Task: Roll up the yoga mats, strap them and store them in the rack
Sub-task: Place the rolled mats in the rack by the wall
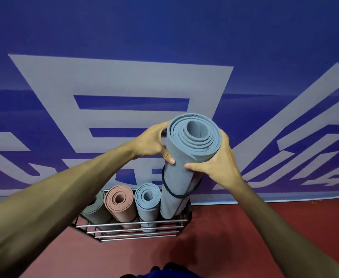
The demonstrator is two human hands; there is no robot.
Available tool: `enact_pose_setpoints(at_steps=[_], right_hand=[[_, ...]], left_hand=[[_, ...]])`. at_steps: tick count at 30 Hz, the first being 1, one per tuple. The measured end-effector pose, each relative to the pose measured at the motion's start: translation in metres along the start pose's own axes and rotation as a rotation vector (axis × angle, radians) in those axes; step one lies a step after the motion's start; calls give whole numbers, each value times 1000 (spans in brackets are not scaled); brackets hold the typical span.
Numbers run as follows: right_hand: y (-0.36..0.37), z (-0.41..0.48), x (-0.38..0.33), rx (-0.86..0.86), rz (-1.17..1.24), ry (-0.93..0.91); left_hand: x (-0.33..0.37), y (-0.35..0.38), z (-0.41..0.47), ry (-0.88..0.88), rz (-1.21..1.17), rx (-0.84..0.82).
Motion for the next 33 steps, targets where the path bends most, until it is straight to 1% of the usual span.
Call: enact_pose_setpoints(at_steps=[4, 11, 15, 18, 21, 25, 29, 33], right_hand=[[10, -6, 14, -7, 25, 33], [37, 1, 50, -43, 88, 97], [53, 11, 72, -102, 111, 118], [68, 19, 94, -144, 99, 147], [81, 21, 121, -164, 99, 174], [82, 27, 150, -108, 111, 195], [77, 29, 163, -113, 115, 202], [78, 14, 169, -137, 94, 226]], left_hand=[[-19, 7, 4, -18, 26, -26], [-57, 22, 12, -124, 49, -21], [-79, 30, 17, -247, 82, 6], [-101, 40, 20, -360, 39, 36], [-122, 53, 26, -412, 42, 68], [-126, 67, 42, -455, -97, 106], [-129, 71, 50, -422, -59, 24], [-123, 86, 44, -501, -257, -18]])
Point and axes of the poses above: each hand's wrist, its own z-axis towards the middle knuckle, its own y-axis out of the palm, x = y × z, the point moved 2 cm from there along z, towards the middle knuckle
